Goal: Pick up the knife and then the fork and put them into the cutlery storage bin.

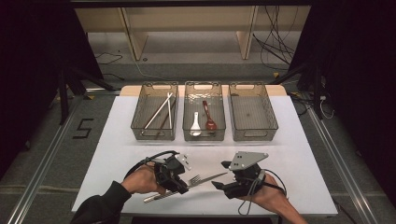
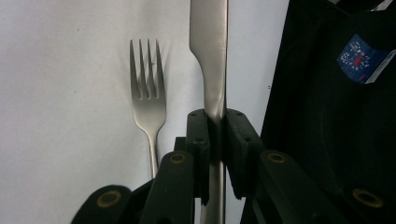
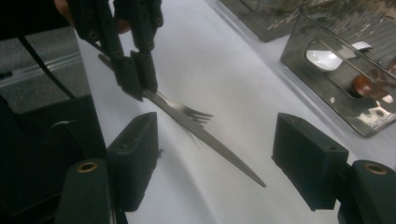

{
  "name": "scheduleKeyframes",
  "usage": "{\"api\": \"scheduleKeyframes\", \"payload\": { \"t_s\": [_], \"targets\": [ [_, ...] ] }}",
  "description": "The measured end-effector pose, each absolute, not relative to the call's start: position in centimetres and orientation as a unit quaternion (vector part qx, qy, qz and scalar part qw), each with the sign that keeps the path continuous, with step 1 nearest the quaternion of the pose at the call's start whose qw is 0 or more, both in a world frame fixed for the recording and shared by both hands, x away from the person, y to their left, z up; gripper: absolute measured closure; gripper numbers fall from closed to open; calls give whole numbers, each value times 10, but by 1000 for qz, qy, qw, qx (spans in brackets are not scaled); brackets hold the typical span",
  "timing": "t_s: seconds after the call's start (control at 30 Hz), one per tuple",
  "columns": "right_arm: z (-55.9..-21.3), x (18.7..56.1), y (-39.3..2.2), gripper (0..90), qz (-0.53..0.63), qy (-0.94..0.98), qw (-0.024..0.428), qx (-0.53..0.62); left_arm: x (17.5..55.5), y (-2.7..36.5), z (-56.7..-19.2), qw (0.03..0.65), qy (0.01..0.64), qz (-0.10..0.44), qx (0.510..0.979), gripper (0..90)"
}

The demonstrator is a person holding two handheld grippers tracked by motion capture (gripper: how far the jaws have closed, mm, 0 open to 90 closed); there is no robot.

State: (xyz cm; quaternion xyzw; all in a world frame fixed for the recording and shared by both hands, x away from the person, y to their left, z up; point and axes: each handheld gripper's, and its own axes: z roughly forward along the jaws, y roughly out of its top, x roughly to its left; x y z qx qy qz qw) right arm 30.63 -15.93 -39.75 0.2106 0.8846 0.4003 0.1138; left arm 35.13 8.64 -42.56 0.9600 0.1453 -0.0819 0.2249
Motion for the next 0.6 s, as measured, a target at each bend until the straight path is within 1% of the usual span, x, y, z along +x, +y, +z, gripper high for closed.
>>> {"api": "scheduleKeyframes", "payload": {
  "t_s": [0.1,0.37,0.6],
  "targets": [
    [-400,305,-153,332,388,893,114,196,351,84,-424,224,143,-85,960,800],
    [-406,299,-139,369,353,912,139,154,355,76,-423,211,132,-97,964,799],
    [-413,296,-128,421,322,927,155,113,356,68,-422,201,125,-116,965,800]
  ]
}}
